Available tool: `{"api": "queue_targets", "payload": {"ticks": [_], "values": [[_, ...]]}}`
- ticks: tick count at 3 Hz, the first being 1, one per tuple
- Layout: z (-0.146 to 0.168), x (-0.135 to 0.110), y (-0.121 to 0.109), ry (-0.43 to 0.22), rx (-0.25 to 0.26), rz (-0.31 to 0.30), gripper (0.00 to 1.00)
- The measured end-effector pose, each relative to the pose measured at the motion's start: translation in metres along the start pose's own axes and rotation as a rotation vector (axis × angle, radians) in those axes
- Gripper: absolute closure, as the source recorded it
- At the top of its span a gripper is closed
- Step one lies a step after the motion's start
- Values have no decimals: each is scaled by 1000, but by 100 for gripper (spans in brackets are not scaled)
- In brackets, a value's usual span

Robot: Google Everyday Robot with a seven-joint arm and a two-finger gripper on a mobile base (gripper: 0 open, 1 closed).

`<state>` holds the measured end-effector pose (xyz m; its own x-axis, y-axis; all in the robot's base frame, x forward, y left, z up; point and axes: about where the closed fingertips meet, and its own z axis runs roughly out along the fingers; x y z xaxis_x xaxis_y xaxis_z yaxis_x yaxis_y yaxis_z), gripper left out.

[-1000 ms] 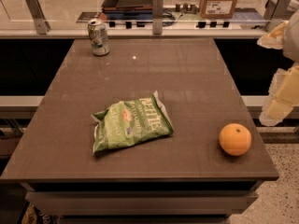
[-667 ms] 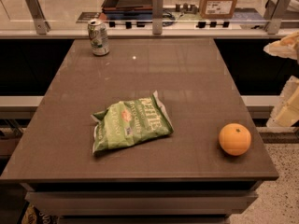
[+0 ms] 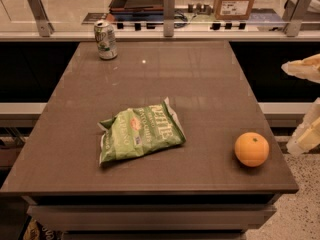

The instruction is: Move orange near 7up can

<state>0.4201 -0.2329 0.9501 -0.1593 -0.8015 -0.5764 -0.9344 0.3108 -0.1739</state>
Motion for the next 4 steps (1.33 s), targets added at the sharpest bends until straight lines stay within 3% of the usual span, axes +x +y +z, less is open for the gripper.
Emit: {"api": "queue_targets", "payload": {"ticks": [2,4], "values": [[31,23,2,-7,-7,39,0],[57,47,5,-17,-49,69,0]]}}
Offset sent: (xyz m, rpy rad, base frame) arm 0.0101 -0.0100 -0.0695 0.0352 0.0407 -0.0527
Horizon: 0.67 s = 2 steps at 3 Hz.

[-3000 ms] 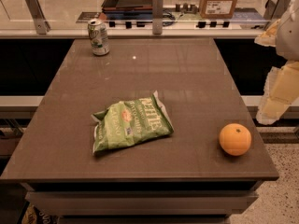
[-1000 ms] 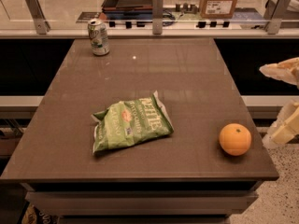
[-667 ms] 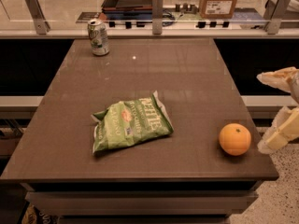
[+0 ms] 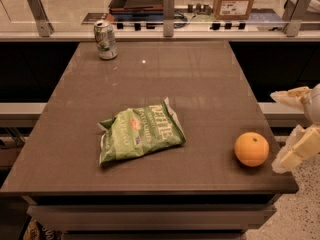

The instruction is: Move orange near 7up can

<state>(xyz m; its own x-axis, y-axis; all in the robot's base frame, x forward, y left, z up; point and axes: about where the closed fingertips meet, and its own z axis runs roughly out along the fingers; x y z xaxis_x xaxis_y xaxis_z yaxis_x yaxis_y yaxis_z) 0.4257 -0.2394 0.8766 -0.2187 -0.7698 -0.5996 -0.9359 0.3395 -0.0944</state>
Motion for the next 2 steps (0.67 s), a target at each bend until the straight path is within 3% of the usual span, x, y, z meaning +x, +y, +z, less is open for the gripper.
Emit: {"api": "queue_targets", "payload": {"ticks": [2], "values": [[22,-5,19,-104,-80,-6,0]]}}
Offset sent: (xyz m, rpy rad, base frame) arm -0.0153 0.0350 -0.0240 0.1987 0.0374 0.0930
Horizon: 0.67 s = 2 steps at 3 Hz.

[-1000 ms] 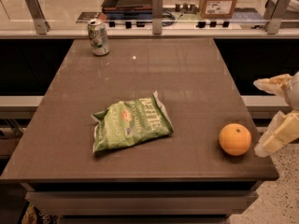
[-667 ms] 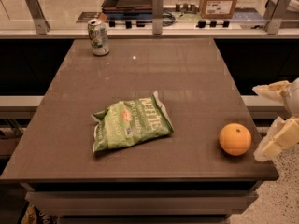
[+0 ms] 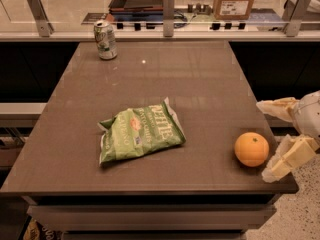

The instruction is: Move orange near 7up can

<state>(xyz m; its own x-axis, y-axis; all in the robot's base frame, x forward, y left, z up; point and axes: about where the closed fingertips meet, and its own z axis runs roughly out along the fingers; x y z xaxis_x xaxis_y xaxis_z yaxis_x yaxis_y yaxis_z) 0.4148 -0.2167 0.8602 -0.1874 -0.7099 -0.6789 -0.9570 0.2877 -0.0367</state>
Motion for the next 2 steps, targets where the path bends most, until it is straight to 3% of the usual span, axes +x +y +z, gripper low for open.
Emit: {"api": "queue_targets", "payload": {"ticks": [1,2], "values": [[12,-4,7,-42,-32,-3,0],[21,-8,12,-44,-56,-12,0]]}}
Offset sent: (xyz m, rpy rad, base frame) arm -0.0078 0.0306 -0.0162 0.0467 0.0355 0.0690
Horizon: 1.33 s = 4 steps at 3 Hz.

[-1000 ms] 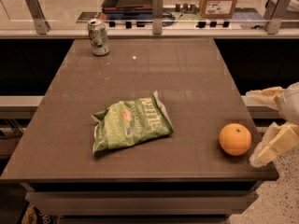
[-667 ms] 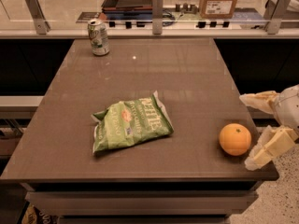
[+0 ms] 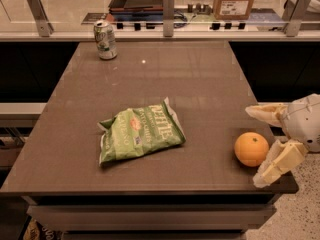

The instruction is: Move orange near 7up can

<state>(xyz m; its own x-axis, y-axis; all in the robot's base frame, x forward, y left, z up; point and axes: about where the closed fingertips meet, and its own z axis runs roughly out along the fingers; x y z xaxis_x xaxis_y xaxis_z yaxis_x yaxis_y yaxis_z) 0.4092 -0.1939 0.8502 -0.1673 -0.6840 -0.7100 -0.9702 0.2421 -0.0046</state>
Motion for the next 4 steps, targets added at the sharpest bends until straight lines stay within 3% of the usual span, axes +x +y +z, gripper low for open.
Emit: {"api": "queue_targets", "payload": {"ticks": [1,2,4], "values": [[7,-2,3,26,-11,-13,0],[8,-3,4,27,-13,-16,17],[10,-6,5,29,-17,-22,64]]}}
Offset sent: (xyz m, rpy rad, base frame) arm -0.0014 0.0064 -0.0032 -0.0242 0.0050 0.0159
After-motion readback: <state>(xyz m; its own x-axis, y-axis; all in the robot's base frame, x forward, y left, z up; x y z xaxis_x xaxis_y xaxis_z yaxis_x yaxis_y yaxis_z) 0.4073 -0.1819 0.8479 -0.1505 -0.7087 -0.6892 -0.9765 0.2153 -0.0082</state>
